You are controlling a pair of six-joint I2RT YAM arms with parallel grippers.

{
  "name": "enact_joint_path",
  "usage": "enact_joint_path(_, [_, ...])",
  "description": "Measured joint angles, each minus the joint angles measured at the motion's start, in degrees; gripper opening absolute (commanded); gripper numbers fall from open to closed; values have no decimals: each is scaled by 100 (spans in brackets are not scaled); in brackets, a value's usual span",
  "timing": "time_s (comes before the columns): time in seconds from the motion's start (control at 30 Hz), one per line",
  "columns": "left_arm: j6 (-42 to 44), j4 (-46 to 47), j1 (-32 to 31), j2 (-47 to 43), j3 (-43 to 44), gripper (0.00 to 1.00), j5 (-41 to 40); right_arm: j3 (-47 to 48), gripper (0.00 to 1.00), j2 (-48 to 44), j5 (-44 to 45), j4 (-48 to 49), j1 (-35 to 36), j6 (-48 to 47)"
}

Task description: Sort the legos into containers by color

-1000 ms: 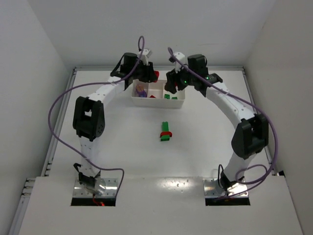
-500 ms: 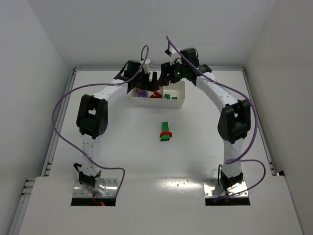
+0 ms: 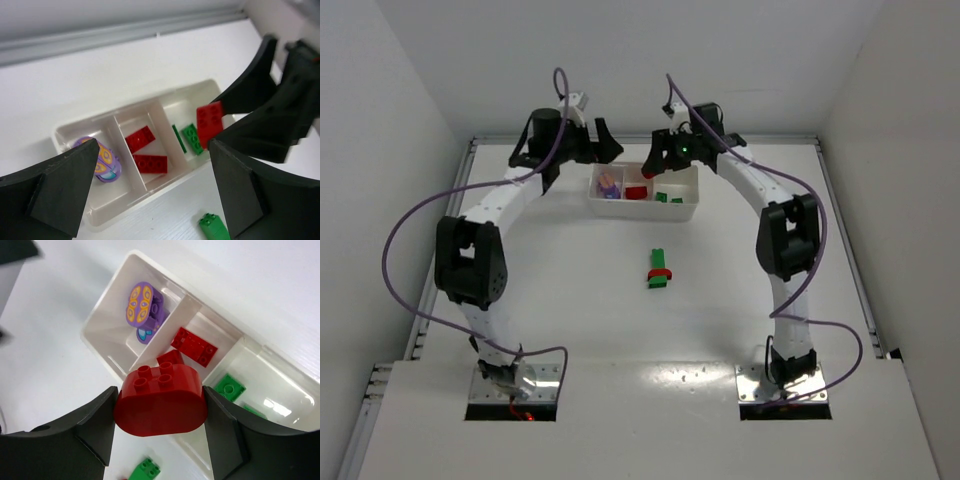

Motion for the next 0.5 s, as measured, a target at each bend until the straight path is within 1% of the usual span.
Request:
enact_joint_path(0.17, [-269,79,269,-553,-4,100,17,105,0,98,-55,109,52,79])
enact_joint_path(0.27, [-343,68,358,-660,-35,100,24,205,18,289,-59,173,138,79])
enact_joint_path(0.3, [-350,55,372,-667,-52,100,22,225,36,356,-52,179,155,72])
enact_joint_path(0.37, [-367,-17,400,-671,-96,100,35,225,55,505,-22,170,199,26])
enact_joint_path(0.43, [-358,-120,417,-671,-140,100,116,225,68,658,28,168,234,-35])
enact_joint_path(0.5, [-262,-179,426,-671,-168,100,278,225,75,798,114,166,262,-109])
